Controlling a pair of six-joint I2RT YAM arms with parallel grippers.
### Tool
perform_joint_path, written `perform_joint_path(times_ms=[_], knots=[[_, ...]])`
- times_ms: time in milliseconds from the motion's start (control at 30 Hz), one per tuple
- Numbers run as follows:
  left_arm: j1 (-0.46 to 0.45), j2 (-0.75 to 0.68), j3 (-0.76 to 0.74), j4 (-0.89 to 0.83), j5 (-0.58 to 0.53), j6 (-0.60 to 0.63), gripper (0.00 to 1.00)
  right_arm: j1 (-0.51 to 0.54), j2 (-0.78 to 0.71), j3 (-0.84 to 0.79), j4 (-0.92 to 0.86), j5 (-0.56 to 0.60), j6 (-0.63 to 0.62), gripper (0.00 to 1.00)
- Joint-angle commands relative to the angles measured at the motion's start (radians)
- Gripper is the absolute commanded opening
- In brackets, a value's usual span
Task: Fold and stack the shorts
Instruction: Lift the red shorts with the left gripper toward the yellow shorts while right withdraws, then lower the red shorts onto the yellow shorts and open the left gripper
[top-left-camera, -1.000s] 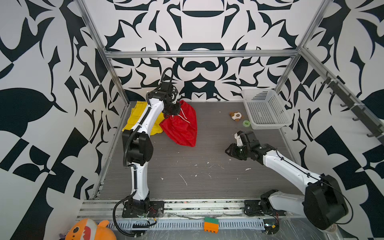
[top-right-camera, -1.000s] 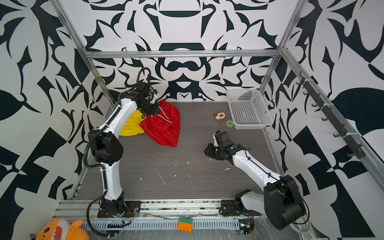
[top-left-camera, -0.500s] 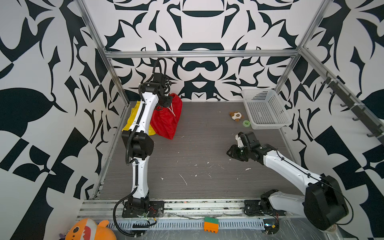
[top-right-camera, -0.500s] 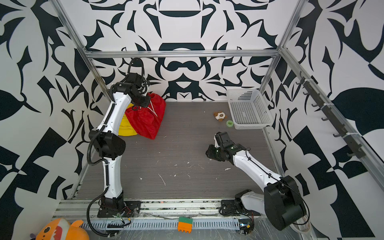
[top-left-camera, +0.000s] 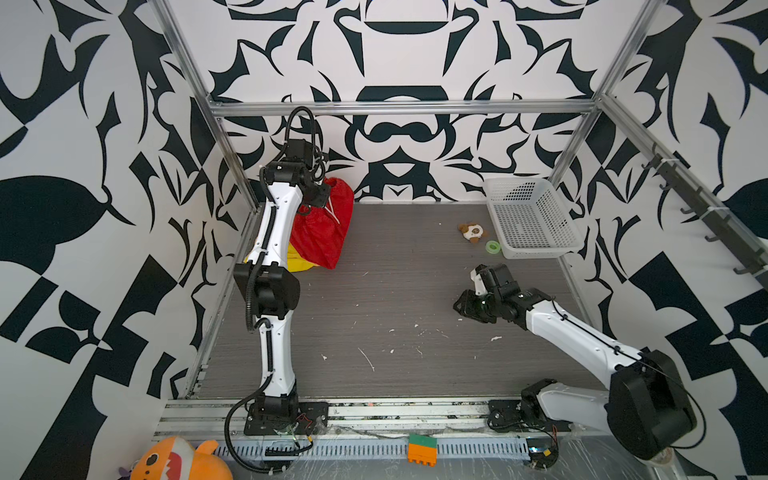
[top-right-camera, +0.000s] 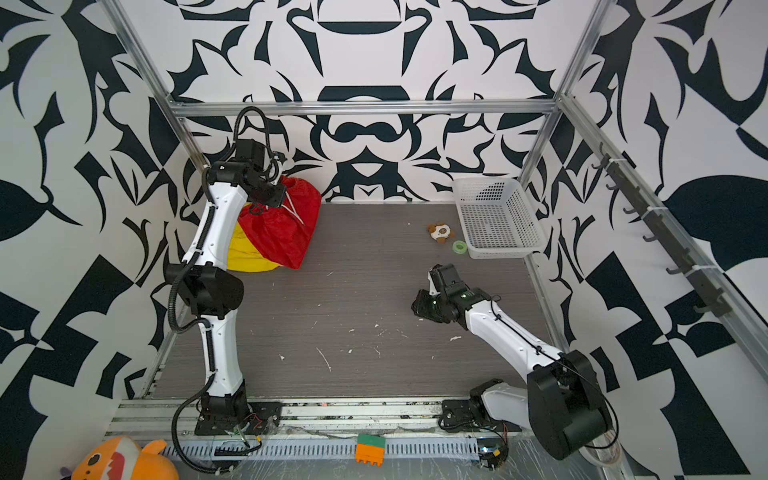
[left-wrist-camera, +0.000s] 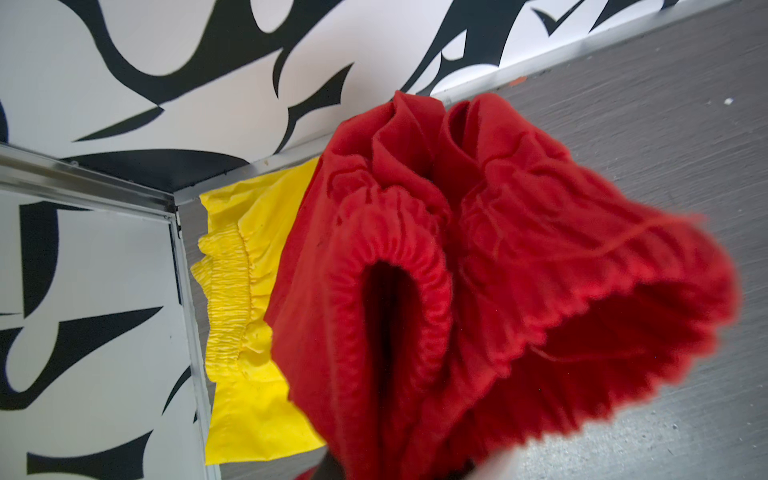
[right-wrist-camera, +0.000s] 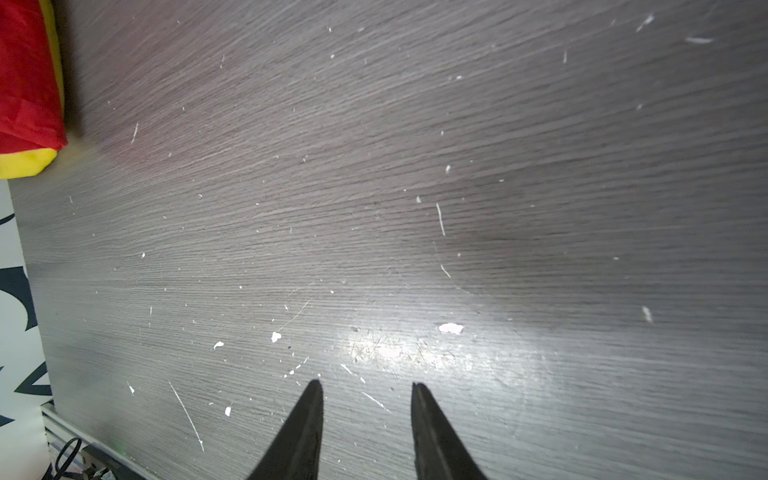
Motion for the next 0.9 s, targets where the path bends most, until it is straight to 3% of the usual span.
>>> perform_joint_path(times_ms=[0,400,867], knots=[[0.03,-0.06,0.052,0.038,0.049,0.02,0.05,-0.004,0.017,0.013,0.013,-0.005,-0.002,0.4],[0.118,-0.045,0.028,0.071,0.168,0.013,0.06,-0.003,0.066,0.04,0.02,-0.016,-0.004,0.4],[0.213,0.093,0.055,0.065,0.339,-0.017,0.09,-0.005,0.107,0.086,0.009,-0.018,-0.018,0.4]])
